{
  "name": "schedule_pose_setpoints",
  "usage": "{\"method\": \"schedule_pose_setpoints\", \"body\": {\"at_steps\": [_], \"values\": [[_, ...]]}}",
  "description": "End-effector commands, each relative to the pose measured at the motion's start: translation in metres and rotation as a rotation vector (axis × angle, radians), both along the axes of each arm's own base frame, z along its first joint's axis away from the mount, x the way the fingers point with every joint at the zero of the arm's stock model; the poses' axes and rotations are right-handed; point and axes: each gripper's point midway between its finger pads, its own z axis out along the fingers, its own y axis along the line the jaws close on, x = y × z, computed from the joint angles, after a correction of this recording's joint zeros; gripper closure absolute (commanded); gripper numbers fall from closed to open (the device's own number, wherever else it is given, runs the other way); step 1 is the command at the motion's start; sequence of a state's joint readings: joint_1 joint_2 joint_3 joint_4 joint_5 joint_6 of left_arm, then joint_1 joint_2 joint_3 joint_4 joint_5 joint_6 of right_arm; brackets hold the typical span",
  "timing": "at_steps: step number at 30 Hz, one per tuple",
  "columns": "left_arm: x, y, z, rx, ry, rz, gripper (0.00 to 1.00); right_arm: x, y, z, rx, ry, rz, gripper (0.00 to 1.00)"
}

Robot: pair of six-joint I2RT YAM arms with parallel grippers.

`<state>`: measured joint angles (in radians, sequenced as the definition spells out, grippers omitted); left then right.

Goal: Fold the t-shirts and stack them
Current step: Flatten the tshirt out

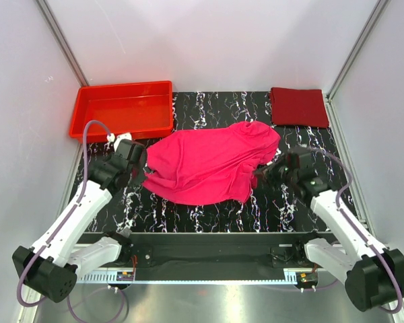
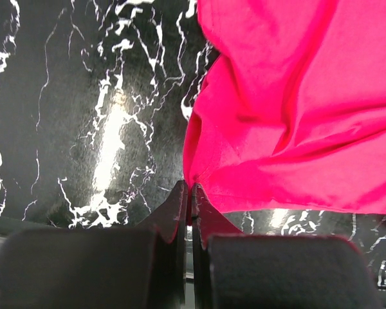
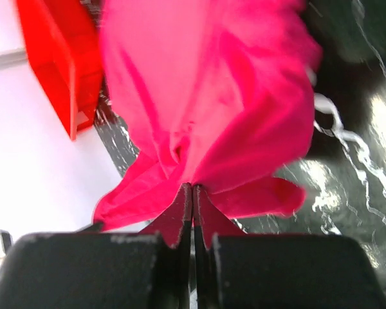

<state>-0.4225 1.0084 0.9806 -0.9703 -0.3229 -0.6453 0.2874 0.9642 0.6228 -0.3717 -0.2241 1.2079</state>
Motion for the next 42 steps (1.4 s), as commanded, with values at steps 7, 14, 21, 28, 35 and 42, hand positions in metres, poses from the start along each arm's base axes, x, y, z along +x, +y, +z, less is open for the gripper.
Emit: {"method": "schedule_pose_setpoints", "body": {"at_steps": [7, 14, 21, 28, 35, 42], "values": [[0.031, -0.001, 0.082, -0.05, -0.243, 0.013, 1.0, 0.043, -0.042, 0.116, -0.454, -0.34, 0.169, 1.0], [0.042, 0.002, 0.141, -0.103, -0.393, 0.051, 1.0, 0.069, -0.077, 0.2, -0.491, -0.491, 0.078, 1.0], [0.051, 0.005, 0.22, -0.159, -0.575, 0.053, 1.0, 0.089, -0.084, 0.309, -0.551, -0.705, 0.026, 1.0], [0.042, 0.007, 0.323, -0.127, -0.831, -0.076, 1.0, 0.065, -0.099, 0.405, -0.611, -0.915, -0.077, 1.0], [-0.003, 0.007, 0.402, -0.141, -1.074, -0.21, 1.0, -0.032, -0.099, 0.498, -0.65, -1.28, -0.108, 1.0], [-0.001, 0.033, 0.415, -0.087, -1.127, -0.07, 1.0, 0.009, -0.095, 0.468, -0.611, -1.196, -0.102, 1.0]]}}
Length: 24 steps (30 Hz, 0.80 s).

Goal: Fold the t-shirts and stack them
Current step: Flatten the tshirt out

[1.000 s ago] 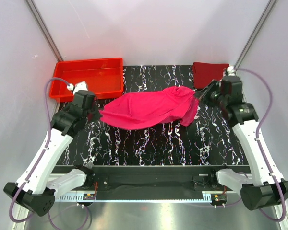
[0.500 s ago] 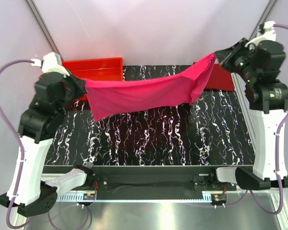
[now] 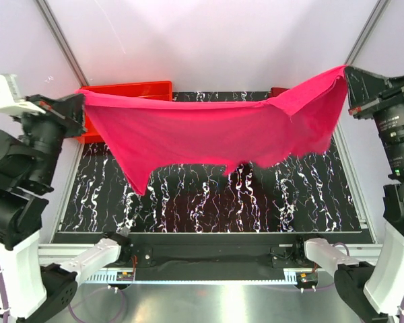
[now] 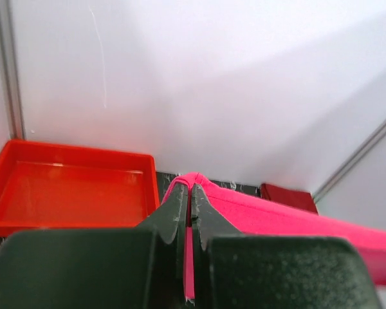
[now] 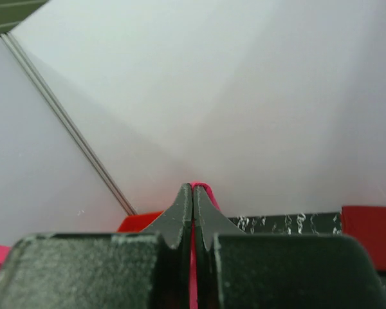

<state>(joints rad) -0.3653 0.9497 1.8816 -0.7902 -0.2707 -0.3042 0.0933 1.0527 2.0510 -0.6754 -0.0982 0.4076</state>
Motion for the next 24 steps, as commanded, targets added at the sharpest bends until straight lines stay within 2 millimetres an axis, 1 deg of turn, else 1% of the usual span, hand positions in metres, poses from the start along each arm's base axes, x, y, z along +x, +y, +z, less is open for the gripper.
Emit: {"method": "schedule_pose_setpoints", "body": {"at_steps": [1, 2, 4, 5, 6, 7, 8, 10, 11, 12, 13, 14, 15, 16, 18, 19, 21, 22, 24], "values": [[0.007, 0.013, 0.035, -0.014, -0.081, 0.08, 1.0, 0.057, 0.007, -0.012, 0.012, 0.053, 0.012, 1.0], [0.021, 0.005, 0.034, -0.002, -0.06, 0.067, 1.0, 0.073, 0.009, -0.018, 0.013, 0.084, 0.016, 1.0], [0.022, 0.002, 0.047, 0.002, -0.084, 0.052, 1.0, 0.077, 0.01, -0.018, 0.002, 0.101, 0.02, 1.0], [0.022, 0.0, 0.055, 0.0, -0.101, 0.041, 1.0, 0.074, 0.01, -0.01, 0.0, 0.083, 0.022, 1.0], [0.022, -0.001, 0.059, 0.001, -0.118, 0.035, 1.0, 0.073, 0.01, -0.008, -0.005, 0.075, 0.017, 1.0], [0.021, -0.002, 0.061, 0.001, -0.126, 0.029, 1.0, 0.067, 0.009, -0.004, -0.004, 0.066, 0.015, 1.0], [0.019, -0.002, 0.062, 0.0, -0.129, 0.025, 1.0, 0.062, 0.008, -0.003, -0.009, 0.06, 0.015, 1.0], [0.019, -0.004, 0.058, 0.005, -0.118, 0.015, 1.0, 0.052, 0.011, 0.0, -0.016, 0.047, 0.032, 1.0], [0.01, -0.003, 0.06, 0.002, -0.132, 0.004, 1.0, 0.038, 0.011, 0.007, -0.017, 0.021, 0.041, 1.0], [0.01, -0.003, 0.055, 0.007, -0.123, 0.0, 1.0, 0.03, 0.012, 0.01, -0.02, 0.007, 0.054, 1.0], [0.005, -0.002, 0.055, 0.003, -0.13, -0.001, 1.0, 0.022, 0.013, 0.012, -0.026, -0.004, 0.059, 1.0], [-0.006, 0.001, 0.058, -0.003, -0.149, -0.008, 1.0, 0.005, 0.012, 0.021, -0.027, -0.038, 0.063, 1.0], [-0.012, 0.002, 0.059, -0.004, -0.155, -0.013, 1.0, -0.005, 0.013, 0.023, -0.035, -0.047, 0.074, 1.0], [-0.024, 0.004, 0.063, -0.009, -0.178, -0.025, 1.0, -0.023, 0.012, 0.031, -0.036, -0.081, 0.077, 1.0], [-0.036, 0.006, 0.066, -0.012, -0.204, -0.042, 1.0, -0.041, 0.014, 0.035, -0.039, -0.106, 0.095, 1.0], [-0.046, 0.008, 0.066, -0.016, -0.216, -0.048, 1.0, -0.057, 0.014, 0.037, -0.036, -0.131, 0.107, 1.0], [-0.057, 0.011, 0.067, -0.03, -0.24, -0.055, 1.0, -0.073, 0.018, 0.038, -0.028, -0.15, 0.138, 1.0], [-0.066, 0.013, 0.064, -0.034, -0.251, -0.061, 1.0, -0.087, 0.018, 0.042, -0.022, -0.17, 0.148, 1.0], [-0.078, 0.016, 0.067, -0.043, -0.278, -0.07, 1.0, -0.102, 0.02, 0.044, -0.015, -0.181, 0.166, 1.0]]}}
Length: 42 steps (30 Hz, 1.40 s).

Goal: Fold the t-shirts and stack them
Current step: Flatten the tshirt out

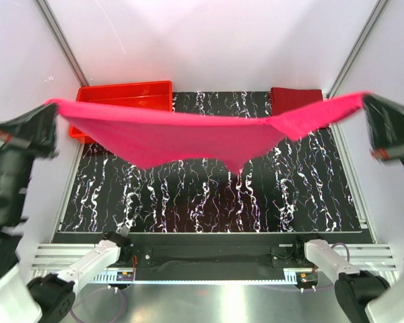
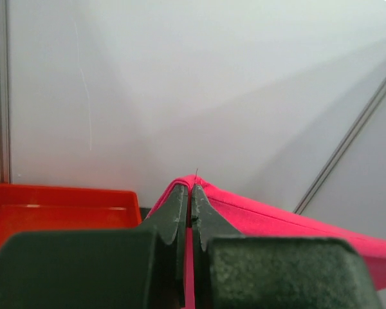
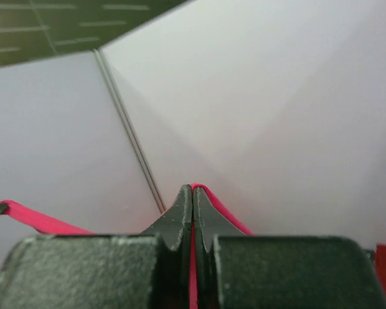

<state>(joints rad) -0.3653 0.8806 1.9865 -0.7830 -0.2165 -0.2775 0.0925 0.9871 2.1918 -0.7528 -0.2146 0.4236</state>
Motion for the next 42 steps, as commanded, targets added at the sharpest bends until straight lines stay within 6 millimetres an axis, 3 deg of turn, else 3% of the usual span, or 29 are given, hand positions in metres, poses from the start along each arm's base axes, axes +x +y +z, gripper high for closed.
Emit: {"method": "schedule_pose_setpoints", "body": {"at_steps": [1, 6, 9, 12, 14, 15, 17, 18, 20, 21, 22, 24, 27, 28, 29, 30, 32, 33, 36, 38, 39, 42], "values": [[-0.03, 0.005, 0.022, -0.021, -0.122, -0.029, 1.0, -0.037, 0.006, 0.021, 0.007, -0.084, 0.057, 1.0], [-0.057, 0.011, 0.034, -0.038, -0.199, -0.049, 1.0, -0.068, 0.008, 0.038, 0.026, -0.151, 0.095, 1.0], [-0.057, 0.011, 0.038, -0.042, -0.217, -0.048, 1.0, -0.059, 0.009, 0.039, 0.044, -0.154, 0.1, 1.0], [-0.031, 0.002, 0.029, -0.051, -0.172, -0.048, 1.0, -0.027, 0.012, 0.035, 0.064, -0.1, 0.107, 1.0], [-0.011, -0.006, 0.019, -0.061, -0.126, -0.053, 1.0, 0.007, 0.016, 0.028, 0.061, -0.041, 0.111, 1.0], [0.011, -0.014, 0.003, -0.05, -0.067, -0.053, 1.0, 0.028, 0.018, 0.018, 0.064, 0.003, 0.113, 1.0], [0.035, -0.022, -0.018, -0.051, 0.008, -0.048, 1.0, 0.063, 0.023, -0.002, 0.066, 0.086, 0.119, 1.0], [0.058, -0.03, -0.044, -0.026, 0.083, -0.044, 1.0, 0.091, 0.027, -0.025, 0.07, 0.157, 0.124, 1.0], [0.078, -0.035, -0.073, -0.006, 0.17, -0.029, 1.0, 0.12, 0.029, -0.052, 0.096, 0.246, 0.125, 1.0], [0.092, -0.038, -0.092, 0.015, 0.229, -0.013, 1.0, 0.141, 0.031, -0.08, 0.097, 0.326, 0.122, 1.0], [0.108, -0.04, -0.124, 0.05, 0.307, 0.01, 1.0, 0.159, 0.032, -0.099, 0.099, 0.39, 0.114, 1.0], [0.126, -0.039, -0.168, 0.112, 0.424, 0.049, 1.0, 0.181, 0.031, -0.135, 0.079, 0.482, 0.091, 1.0], [0.159, -0.048, -0.259, 0.204, 0.656, 0.062, 1.0, 0.226, 0.028, -0.226, 0.042, 0.686, 0.037, 1.0], [0.165, -0.054, -0.295, 0.231, 0.724, 0.042, 1.0, 0.234, 0.026, -0.244, 0.031, 0.721, 0.024, 1.0], [0.171, -0.055, -0.316, 0.246, 0.757, 0.037, 1.0, 0.244, 0.026, -0.258, 0.029, 0.737, 0.022, 1.0], [0.177, -0.057, -0.347, 0.266, 0.817, 0.037, 1.0, 0.258, 0.022, -0.297, 0.041, 0.827, 0.008, 1.0], [0.186, -0.052, -0.396, 0.269, 0.903, 0.05, 1.0, 0.275, 0.026, -0.322, 0.065, 0.861, 0.036, 1.0], [0.193, -0.051, -0.421, 0.28, 0.967, 0.051, 1.0, 0.287, 0.024, -0.357, 0.058, 0.933, 0.027, 1.0], [0.217, -0.045, -0.465, 0.308, 1.065, 0.055, 1.0, 0.314, 0.01, -0.403, 0.013, 1.021, -0.015, 1.0], [0.234, -0.04, -0.474, 0.314, 1.075, 0.06, 1.0, 0.328, 0.0, -0.42, 0.022, 1.057, -0.031, 1.0], [0.246, -0.039, -0.482, 0.314, 1.093, 0.063, 1.0, 0.342, -0.015, -0.433, 0.044, 1.087, -0.054, 1.0], [0.263, -0.026, -0.491, 0.28, 1.126, 0.107, 1.0, 0.364, -0.017, -0.434, 0.058, 1.093, -0.024, 1.0]]}}
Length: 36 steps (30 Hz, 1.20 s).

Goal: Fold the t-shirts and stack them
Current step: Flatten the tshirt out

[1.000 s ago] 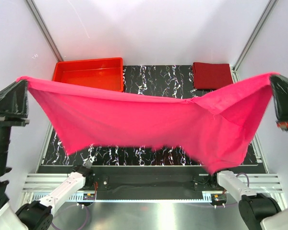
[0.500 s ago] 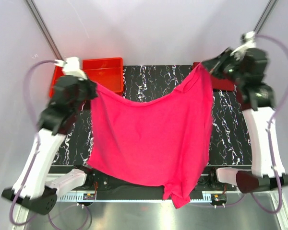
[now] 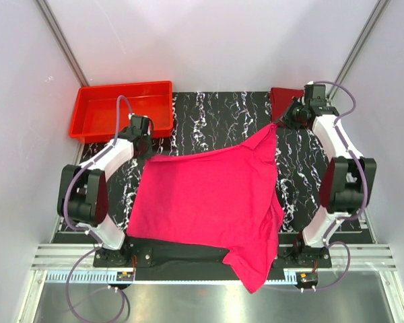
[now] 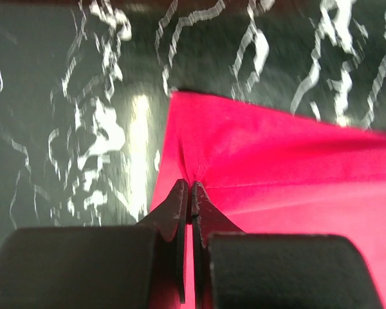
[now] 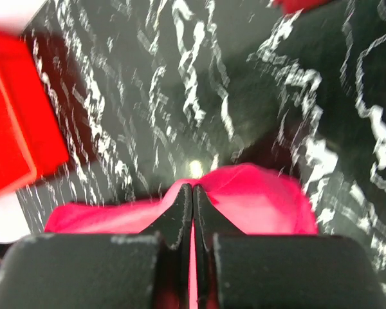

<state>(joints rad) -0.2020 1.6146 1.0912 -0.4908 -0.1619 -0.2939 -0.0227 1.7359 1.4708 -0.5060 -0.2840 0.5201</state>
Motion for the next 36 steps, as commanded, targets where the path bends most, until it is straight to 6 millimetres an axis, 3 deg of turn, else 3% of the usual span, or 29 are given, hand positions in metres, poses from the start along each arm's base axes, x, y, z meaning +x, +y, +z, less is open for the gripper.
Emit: {"method": "schedule_pose_setpoints", "body": {"at_steps": [1, 8, 11, 20, 27, 31, 36], "values": [[0.058, 0.004, 0.047, -0.051, -0.186, 0.045, 1.0, 0.04, -0.006, 0.046, 0.011, -0.161, 0.027, 1.0], [0.071, 0.023, 0.069, -0.055, -0.236, 0.131, 1.0, 0.064, 0.005, 0.051, 0.053, -0.165, 0.077, 1.0], [0.063, 0.033, 0.097, -0.049, -0.299, 0.166, 1.0, 0.065, 0.005, 0.066, 0.05, -0.199, 0.078, 1.0], [0.051, 0.042, 0.139, -0.062, -0.392, 0.21, 1.0, 0.063, 0.013, 0.109, 0.077, -0.299, 0.12, 1.0], [0.036, 0.041, 0.188, -0.105, -0.502, 0.215, 1.0, 0.047, 0.008, 0.169, 0.029, -0.434, 0.112, 1.0], [0.032, 0.04, 0.194, -0.11, -0.51, 0.198, 1.0, 0.043, 0.007, 0.179, 0.013, -0.461, 0.115, 1.0], [0.035, 0.034, 0.173, -0.126, -0.462, 0.181, 1.0, 0.046, 0.01, 0.166, 0.036, -0.44, 0.114, 1.0]]}}
